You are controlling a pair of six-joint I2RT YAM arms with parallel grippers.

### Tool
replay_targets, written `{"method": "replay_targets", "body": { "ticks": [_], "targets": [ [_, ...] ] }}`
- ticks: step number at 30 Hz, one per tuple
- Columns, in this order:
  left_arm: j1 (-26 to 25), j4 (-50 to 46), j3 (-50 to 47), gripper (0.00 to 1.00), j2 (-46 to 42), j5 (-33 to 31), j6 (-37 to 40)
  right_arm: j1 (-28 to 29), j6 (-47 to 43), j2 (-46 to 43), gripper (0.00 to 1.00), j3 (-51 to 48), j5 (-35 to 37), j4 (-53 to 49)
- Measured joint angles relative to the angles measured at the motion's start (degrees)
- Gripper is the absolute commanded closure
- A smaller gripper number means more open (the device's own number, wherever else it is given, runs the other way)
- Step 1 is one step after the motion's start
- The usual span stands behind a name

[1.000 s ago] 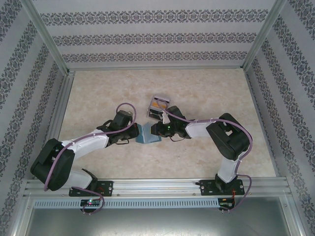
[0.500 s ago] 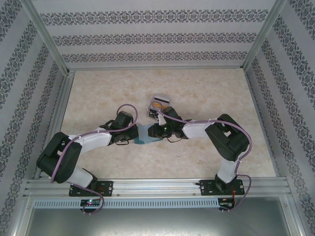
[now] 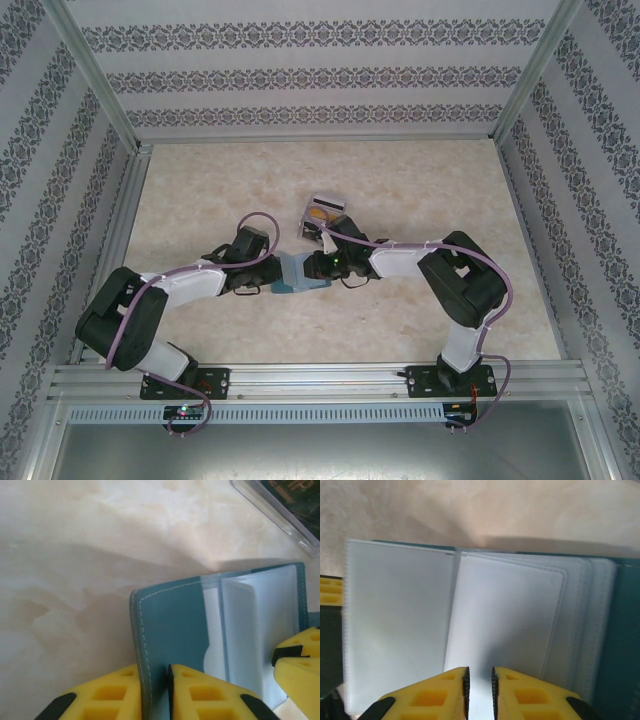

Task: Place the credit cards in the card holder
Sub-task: Flip over the card slot on the card holder.

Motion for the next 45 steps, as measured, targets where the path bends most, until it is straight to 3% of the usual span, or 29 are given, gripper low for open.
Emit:
{"method": "replay_targets", "body": {
  "ticks": [11,17,22,36,45],
  "targets": [
    [4.52,-6.19,2.78,0.67,-5.16,1.36,2.36,0.00,-2.32,-0.02,0.76,0.55,2.51,-2.21],
    [4.96,-6.49,4.37,0.67,-8.20,5.22,1.97,0.00,-2.32,-0.04,0.76,0.55,2.54,-2.27],
    [5.07,-4.42,4.70,0.75,-7.96,11.02,-0.50,0.00,-2.29,-0.24,0.76,0.55,2.67,-2.38],
    [5.07,5.11,1.79,0.86,3.61,15.30,-3.82,-0.09,-1.73,-0.59,0.76,0.48,2.47,-2.12],
    [5.07,6.19,1.60,0.81,6.49,15.10,-2.84,-1.33,-0.46,-3.04,0.75,-0.02,0.96,-1.81]
  ]
}}
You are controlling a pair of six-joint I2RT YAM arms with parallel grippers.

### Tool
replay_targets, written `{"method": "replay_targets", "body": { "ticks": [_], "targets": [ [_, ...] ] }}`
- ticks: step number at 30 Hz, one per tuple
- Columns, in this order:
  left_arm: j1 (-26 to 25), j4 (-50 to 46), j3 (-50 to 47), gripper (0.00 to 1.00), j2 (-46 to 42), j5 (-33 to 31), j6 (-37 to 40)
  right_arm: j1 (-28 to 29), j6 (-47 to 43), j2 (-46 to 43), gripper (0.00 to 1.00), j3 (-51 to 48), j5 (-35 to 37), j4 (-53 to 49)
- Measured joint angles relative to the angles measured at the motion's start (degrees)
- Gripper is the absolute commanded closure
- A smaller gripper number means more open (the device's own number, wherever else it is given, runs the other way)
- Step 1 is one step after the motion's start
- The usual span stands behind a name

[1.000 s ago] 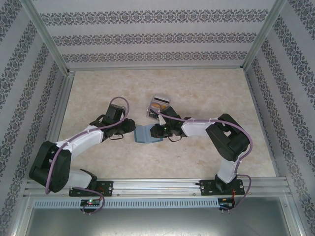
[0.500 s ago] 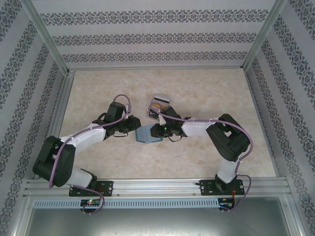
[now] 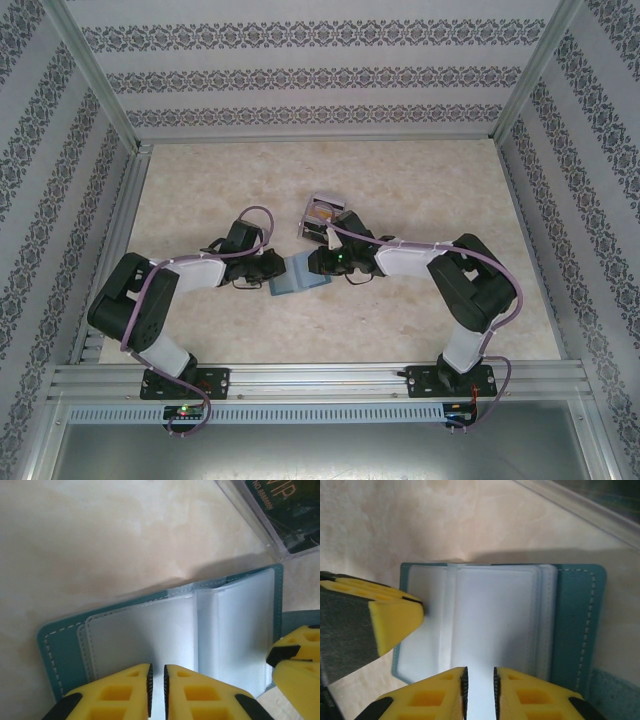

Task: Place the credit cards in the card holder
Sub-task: Flip over the card slot on the card holder, then rotate the card holder at the center of the table.

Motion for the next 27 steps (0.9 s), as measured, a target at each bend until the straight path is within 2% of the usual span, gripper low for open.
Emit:
{"method": "replay_targets", "body": {
  "ticks": [14,27],
  "targets": [
    [0.00,-3.67,5.44,0.77,-2.47,-0.39,0.98,-0.61,1.66,-6.67,0.74,-0.46,-2.62,1.07],
    [-0.11,-5.79,12.20,0.75,-3.39,-0.33,1.53,-6.38,-0.33,-10.45,0.70,-0.07,-3.04,-1.92]
  ]
}}
